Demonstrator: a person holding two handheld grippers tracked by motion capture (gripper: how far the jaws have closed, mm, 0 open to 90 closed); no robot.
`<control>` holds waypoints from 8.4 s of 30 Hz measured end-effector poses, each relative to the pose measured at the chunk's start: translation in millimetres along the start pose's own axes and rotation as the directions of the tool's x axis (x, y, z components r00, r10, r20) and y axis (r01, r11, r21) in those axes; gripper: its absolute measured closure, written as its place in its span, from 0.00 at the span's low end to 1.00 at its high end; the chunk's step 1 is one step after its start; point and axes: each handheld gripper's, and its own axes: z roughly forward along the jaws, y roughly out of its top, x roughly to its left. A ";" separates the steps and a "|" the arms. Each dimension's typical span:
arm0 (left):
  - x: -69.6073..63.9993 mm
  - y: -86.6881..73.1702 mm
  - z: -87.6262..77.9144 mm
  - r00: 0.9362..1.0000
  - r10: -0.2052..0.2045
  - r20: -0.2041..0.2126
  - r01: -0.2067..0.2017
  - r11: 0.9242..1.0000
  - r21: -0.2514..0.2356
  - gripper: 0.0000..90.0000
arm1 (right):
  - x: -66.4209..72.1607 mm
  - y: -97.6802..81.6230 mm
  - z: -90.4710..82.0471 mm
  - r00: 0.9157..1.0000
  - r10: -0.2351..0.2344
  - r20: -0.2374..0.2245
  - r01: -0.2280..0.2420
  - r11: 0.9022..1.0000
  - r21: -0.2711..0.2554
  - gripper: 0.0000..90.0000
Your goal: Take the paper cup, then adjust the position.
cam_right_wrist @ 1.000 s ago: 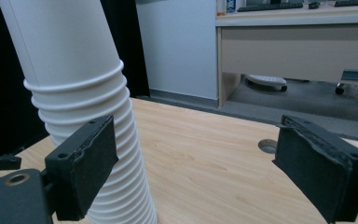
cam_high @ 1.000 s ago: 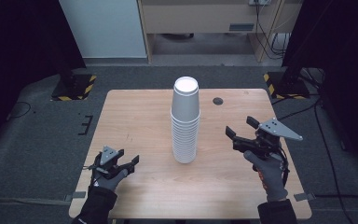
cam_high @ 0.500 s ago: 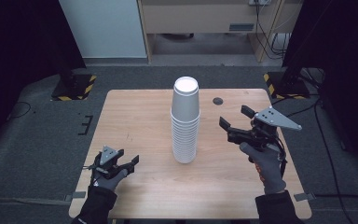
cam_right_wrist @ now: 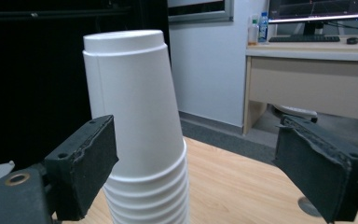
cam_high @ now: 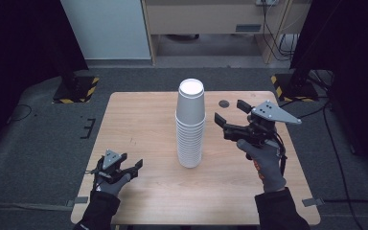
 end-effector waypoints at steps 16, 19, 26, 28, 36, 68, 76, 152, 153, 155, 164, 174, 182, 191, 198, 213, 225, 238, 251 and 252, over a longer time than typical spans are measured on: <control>0.2 -0.1 0.1 1.000 0.001 0.000 -0.001 1.000 0.002 0.28 | 20.7 5.6 23.7 0.998 -0.019 -0.056 0.020 1.000 0.006 0.14; 0.3 0.0 0.2 1.000 0.002 0.000 -0.002 1.000 0.002 0.28 | 24.5 5.7 28.5 0.997 -0.020 -0.069 0.020 1.000 0.002 0.14; 0.7 0.0 0.2 1.000 0.002 -0.001 -0.002 1.000 0.002 0.28 | 29.2 4.5 41.2 0.997 -0.023 -0.077 0.024 1.000 0.015 0.14; 1.0 -0.1 0.2 1.000 0.003 -0.003 -0.003 1.000 0.003 0.28 | 30.8 4.8 44.9 0.997 -0.022 -0.079 0.024 1.000 0.020 0.14; 1.2 -0.2 -0.1 1.000 0.004 -0.002 -0.004 1.000 0.003 0.28 | 34.9 3.5 60.8 0.996 -0.028 -0.079 0.030 0.999 0.024 0.14; 1.4 -0.3 -0.2 1.000 0.005 -0.004 -0.005 1.000 0.004 0.28 | 42.2 -8.7 102.1 0.999 -0.022 -0.041 0.025 0.997 0.072 0.15; 1.7 -0.3 -0.2 1.000 0.005 -0.006 -0.005 1.000 0.005 0.28 | 41.6 -5.6 99.6 0.999 -0.019 -0.048 0.022 0.998 0.052 0.16; -1.4 0.3 1.4 0.999 0.028 0.019 -0.028 0.999 -0.030 0.27 | 9.1 54.5 9.4 0.997 0.066 -0.034 -0.071 0.985 -0.159 0.17; -1.4 0.3 1.4 0.999 0.028 0.019 -0.028 0.999 -0.030 0.27 | 9.1 54.5 9.4 0.997 0.066 -0.034 -0.071 0.985 -0.159 0.17; -1.8 0.4 1.6 0.999 0.032 0.021 -0.032 0.999 -0.031 0.27 | 3.6 49.3 2.2 0.997 0.073 -0.020 -0.075 0.985 -0.154 0.17; -3.2 0.5 1.9 0.999 0.037 0.020 -0.036 0.999 -0.037 0.27 | -10.6 31.3 -12.0 0.994 0.113 -0.005 -0.113 0.984 -0.140 0.17; -6.1 1.6 2.2 0.999 0.045 0.019 -0.044 0.998 -0.041 0.26 | -19.6 9.6 -20.7 0.989 0.150 0.001 -0.149 0.982 -0.116 0.16; -7.0 1.5 3.4 0.998 0.046 0.036 -0.044 0.997 -0.058 0.26 | -25.6 -8.5 -26.9 0.984 0.181 0.002 -0.179 0.978 -0.105 0.17; -9.1 1.6 4.4 0.997 0.060 0.048 -0.057 0.996 -0.063 0.27 | -34.8 -29.5 -33.0 0.977 0.215 0.012 -0.213 0.973 -0.083 0.17; -9.0 1.8 4.4 0.997 0.064 0.053 -0.060 0.996 -0.069 0.27 | -42.2 -49.2 -38.0 0.968 0.249 0.020 -0.247 0.967 -0.061 0.17; -19.4 3.1 5.5 0.992 0.079 0.098 -0.073 0.995 -0.071 0.33 | -51.4 -83.5 -47.1 0.937 0.350 0.013 -0.350 0.936 -0.038 0.17; -31.9 6.3 2.2 0.986 0.100 0.134 -0.087 0.991 -0.100 0.36 | -55.1 -95.2 -49.2 0.907 0.421 -0.003 -0.421 0.906 -0.044 0.16; -55.7 10.5 1.5 0.974 0.144 0.178 -0.122 0.984 -0.126 0.40 | -62.2 -112.7 -50.7 0.866 0.500 -0.014 -0.500 0.865 -0.032 0.16; -80.0 17.2 0.2 0.954 0.188 0.233 -0.151 0.974 -0.168 0.42 | -68.1 -124.3 -51.2 0.819 0.573 -0.028 -0.574 0.818 -0.037 0.17; -82.7 18.1 -0.2 0.952 0.193 0.239 -0.154 0.973 -0.170 0.42 | -67.8 -124.9 -50.8 0.818 0.575 -0.029 -0.576 0.817 -0.037 0.16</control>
